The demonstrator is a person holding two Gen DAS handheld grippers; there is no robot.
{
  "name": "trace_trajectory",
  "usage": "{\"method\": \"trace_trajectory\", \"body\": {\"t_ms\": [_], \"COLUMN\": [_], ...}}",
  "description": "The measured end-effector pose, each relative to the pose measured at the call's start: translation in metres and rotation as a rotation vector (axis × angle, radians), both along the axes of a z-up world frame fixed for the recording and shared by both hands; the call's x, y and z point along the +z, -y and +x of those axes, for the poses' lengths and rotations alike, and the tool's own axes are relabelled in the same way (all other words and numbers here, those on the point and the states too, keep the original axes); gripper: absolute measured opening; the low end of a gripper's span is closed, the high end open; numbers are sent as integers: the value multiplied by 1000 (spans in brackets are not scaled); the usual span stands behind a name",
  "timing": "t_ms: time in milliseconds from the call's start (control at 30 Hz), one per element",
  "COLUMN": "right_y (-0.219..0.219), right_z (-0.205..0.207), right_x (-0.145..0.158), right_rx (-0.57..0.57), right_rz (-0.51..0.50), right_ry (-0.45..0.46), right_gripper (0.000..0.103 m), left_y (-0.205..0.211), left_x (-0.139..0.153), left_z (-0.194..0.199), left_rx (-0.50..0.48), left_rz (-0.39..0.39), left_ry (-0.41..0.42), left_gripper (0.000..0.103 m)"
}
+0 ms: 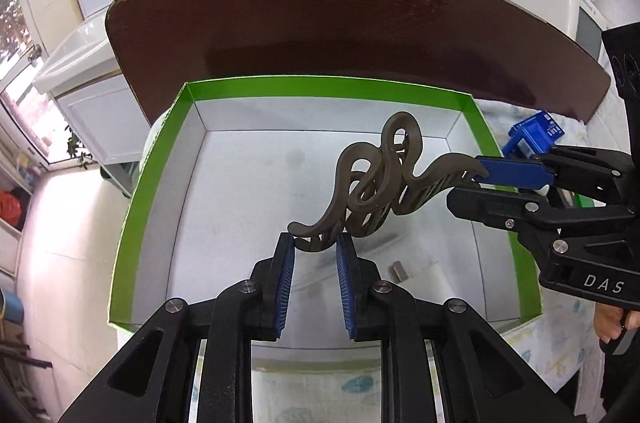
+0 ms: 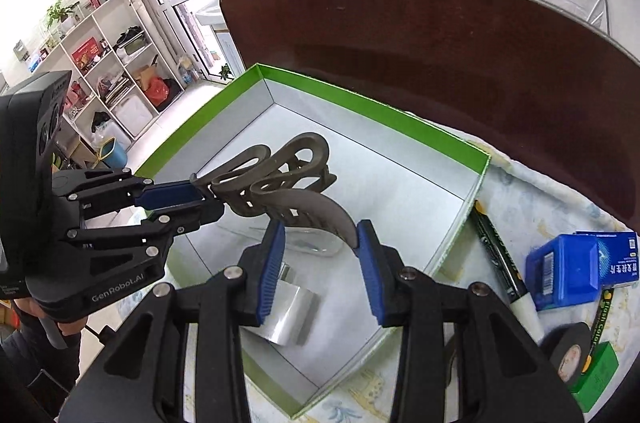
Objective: Organize rigid objects
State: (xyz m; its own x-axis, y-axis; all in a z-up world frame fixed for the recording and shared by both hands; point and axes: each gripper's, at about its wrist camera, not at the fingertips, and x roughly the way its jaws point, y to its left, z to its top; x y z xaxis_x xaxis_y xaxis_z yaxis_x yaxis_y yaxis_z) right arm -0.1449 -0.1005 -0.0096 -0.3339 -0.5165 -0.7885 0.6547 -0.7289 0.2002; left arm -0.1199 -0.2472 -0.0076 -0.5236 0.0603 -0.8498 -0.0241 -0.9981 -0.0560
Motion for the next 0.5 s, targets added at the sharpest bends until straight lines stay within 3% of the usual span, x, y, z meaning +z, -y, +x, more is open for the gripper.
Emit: {"method": "trace_trajectory", "body": {"t_ms": [267, 500], "right_y": [11, 1], "right_z": [-17, -10], "right_x": [-21, -12], "right_rx": [-23, -31], "right_rz": [40, 31], "right_ry": [64, 49], "right_gripper": [38, 37], "left_y": [14, 22], "left_x": [-24, -26], "left_z": [-21, -13], "left_rx": [5, 50], "left_rz": [24, 17], "left_ry": [53, 74], "left_gripper": [20, 24]}}
